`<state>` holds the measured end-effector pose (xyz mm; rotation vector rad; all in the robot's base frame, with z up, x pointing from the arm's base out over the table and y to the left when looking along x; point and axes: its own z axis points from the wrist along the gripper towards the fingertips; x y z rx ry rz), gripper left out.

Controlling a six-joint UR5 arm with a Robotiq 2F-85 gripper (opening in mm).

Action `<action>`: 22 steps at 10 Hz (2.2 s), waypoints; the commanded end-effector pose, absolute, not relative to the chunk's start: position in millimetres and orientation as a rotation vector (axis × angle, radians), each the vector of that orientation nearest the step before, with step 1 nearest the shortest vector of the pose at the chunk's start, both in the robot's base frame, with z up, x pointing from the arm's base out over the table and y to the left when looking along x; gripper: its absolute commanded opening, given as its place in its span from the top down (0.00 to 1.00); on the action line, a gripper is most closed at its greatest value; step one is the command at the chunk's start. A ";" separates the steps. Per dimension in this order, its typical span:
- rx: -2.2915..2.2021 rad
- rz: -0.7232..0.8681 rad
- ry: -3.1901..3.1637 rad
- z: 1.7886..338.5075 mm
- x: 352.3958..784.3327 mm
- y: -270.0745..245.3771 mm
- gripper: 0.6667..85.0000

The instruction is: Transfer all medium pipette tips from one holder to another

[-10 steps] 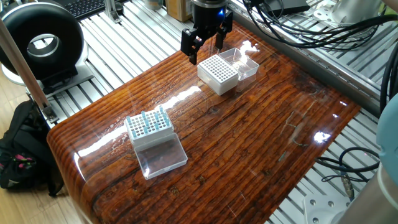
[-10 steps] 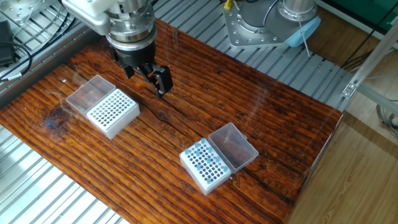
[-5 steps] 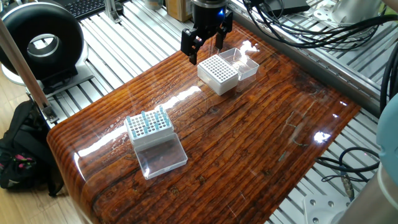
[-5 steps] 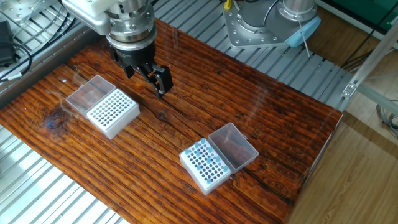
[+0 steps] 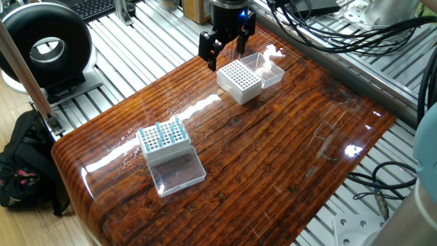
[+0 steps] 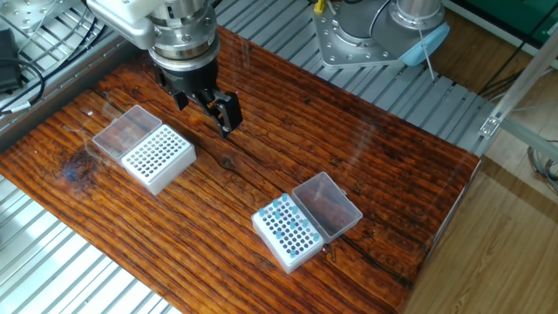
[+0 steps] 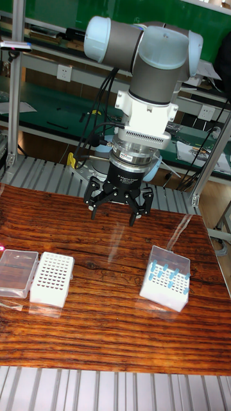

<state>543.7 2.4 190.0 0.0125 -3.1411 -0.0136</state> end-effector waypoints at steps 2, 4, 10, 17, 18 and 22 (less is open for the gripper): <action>-0.451 -0.067 -3.129 188.1 551.1 12.7 1.00; -0.460 -0.068 -3.140 182.0 555.0 13.8 1.00; -0.443 -0.052 -3.139 182.6 553.5 12.7 1.00; -0.406 -0.089 -3.246 185.6 580.5 17.5 1.00; -0.395 -0.135 -3.266 186.6 586.4 25.5 1.00; -0.289 0.026 -3.234 181.3 572.0 6.7 1.00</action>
